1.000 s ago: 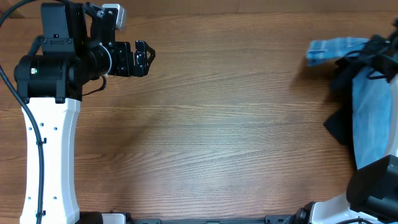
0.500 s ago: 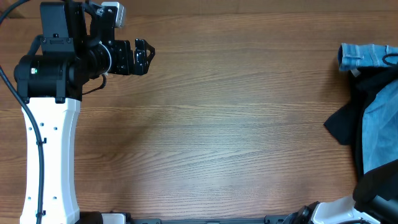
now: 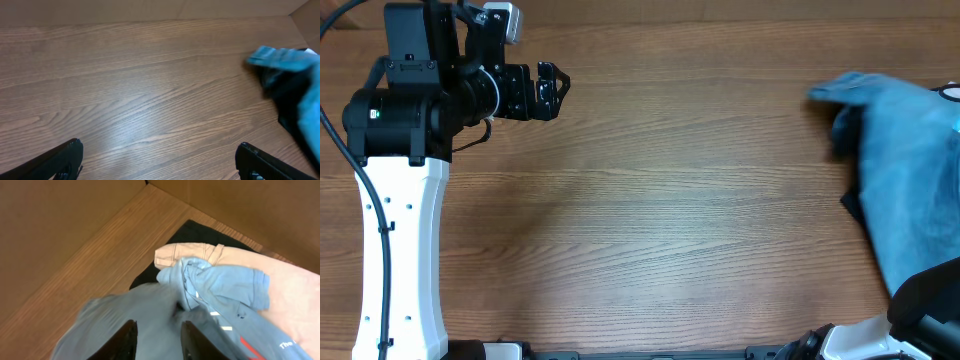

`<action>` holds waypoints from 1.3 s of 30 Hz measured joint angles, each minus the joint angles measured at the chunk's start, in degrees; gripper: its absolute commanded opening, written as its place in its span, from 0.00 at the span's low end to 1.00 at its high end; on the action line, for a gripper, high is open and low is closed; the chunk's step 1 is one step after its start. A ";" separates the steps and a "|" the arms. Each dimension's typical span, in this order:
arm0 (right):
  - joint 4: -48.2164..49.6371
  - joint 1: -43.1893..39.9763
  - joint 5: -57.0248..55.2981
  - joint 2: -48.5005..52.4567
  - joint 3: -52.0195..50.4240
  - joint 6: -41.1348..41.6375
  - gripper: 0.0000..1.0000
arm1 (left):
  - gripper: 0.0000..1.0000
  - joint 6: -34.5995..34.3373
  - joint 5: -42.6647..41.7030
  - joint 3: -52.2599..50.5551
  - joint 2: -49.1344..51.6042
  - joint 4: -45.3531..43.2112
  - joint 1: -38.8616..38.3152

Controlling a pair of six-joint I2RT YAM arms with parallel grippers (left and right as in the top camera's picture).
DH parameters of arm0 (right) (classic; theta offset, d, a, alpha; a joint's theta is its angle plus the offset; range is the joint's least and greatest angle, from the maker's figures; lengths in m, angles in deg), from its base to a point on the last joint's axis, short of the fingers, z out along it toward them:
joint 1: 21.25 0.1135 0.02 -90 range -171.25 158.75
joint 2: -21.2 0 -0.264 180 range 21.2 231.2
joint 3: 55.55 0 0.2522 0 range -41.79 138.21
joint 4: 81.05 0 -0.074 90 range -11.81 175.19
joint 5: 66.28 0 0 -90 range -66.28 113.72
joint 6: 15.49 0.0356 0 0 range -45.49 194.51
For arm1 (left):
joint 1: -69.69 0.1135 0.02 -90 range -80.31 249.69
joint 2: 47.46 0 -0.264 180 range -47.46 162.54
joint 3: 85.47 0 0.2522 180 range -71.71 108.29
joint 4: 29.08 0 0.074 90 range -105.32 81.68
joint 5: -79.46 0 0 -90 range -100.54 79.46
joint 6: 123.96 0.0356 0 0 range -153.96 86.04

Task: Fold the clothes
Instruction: 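Pull the jeans from the pile and drag them left with the right gripper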

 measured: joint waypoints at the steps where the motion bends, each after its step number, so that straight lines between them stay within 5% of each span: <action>1: -0.28 0.00 0.00 0.00 0.00 0.11 0.04 | 1.00 0.00 -0.13 0.00 0.00 -0.13 0.00; 4: -2.05 0.00 0.52 0.00 0.00 -0.11 0.27 | 1.00 0.00 -0.15 0.00 0.00 -0.11 0.00; 6: -5.55 0.00 5.53 0.00 0.04 -1.29 0.56 | 1.00 0.00 -0.15 0.00 0.00 -0.13 0.00; 9: -9.42 1.31 14.08 0.28 0.09 -4.57 0.76 | 1.00 0.00 -0.17 0.00 0.00 -0.15 0.00; 15: -8.44 10.54 17.31 5.16 0.20 -9.22 0.94 | 1.00 0.00 -0.17 0.00 0.00 -0.50 0.00; 22: -5.55 9.66 11.02 11.45 0.20 -10.93 0.98 | 1.00 0.00 -0.15 0.00 0.00 -0.76 0.00; 27: -4.74 9.38 10.01 13.29 0.20 -11.13 0.95 | 1.00 0.00 -0.15 0.00 0.00 -0.76 0.00; 29: -4.55 9.38 9.18 13.29 0.20 -11.08 0.72 | 1.00 0.00 -0.17 0.00 0.00 -0.76 0.00; 30: -4.50 9.40 8.76 13.29 0.20 -11.15 0.45 | 1.00 0.00 -0.17 0.00 0.00 -0.76 0.00; 32: -4.55 9.38 8.26 13.35 0.20 -11.10 0.10 | 1.00 0.00 -0.17 0.00 0.00 -0.79 0.00; 33: -4.76 9.38 8.17 13.42 0.20 -11.08 0.04 | 1.00 0.00 -0.17 0.00 0.00 -0.79 0.00; 39: -5.60 9.38 9.07 12.72 0.20 -11.08 0.04 | 1.00 0.00 -0.63 0.00 0.00 -1.38 0.00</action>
